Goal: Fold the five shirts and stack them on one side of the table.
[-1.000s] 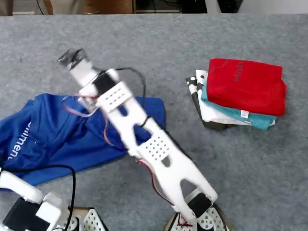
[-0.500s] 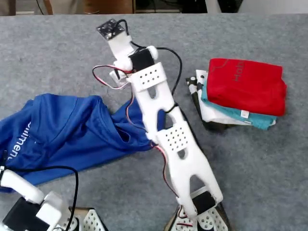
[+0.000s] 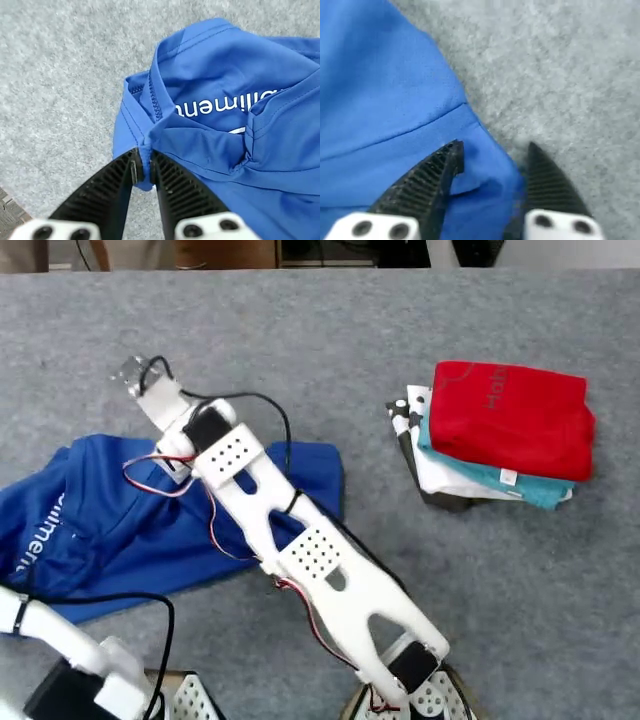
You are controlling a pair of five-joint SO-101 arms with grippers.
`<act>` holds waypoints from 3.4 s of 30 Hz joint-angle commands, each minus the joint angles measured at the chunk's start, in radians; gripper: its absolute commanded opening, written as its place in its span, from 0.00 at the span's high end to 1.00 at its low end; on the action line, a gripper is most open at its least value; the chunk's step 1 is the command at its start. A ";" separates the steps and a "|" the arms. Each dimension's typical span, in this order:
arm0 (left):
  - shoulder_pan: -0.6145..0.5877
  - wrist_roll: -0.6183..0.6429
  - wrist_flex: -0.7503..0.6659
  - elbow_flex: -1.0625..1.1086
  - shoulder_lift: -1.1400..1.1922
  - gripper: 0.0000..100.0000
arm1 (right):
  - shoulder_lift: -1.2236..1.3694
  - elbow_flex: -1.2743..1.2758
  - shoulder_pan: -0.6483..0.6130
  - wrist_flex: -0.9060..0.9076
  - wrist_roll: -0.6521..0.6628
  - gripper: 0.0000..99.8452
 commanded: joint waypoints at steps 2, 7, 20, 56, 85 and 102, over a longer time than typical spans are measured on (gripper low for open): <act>0.008 -0.009 -0.002 -0.006 -0.036 0.98 | -0.030 -0.038 0.030 0.048 0.021 0.98; 0.008 -0.009 -0.002 -0.006 -0.033 0.98 | -0.107 -0.038 0.116 0.147 -0.023 1.00; 0.017 -0.008 -0.031 0.041 -0.033 0.98 | -0.219 0.027 0.383 0.279 0.101 1.00; 0.086 -0.005 0.055 -0.003 -0.041 0.98 | -0.275 0.423 0.065 -0.516 0.430 0.82; 0.101 -0.003 0.002 -0.011 -0.031 0.98 | -0.154 0.323 0.050 -0.353 0.614 0.99; 0.095 -0.003 0.006 -0.011 -0.039 0.98 | -0.179 0.314 0.137 0.009 0.620 0.95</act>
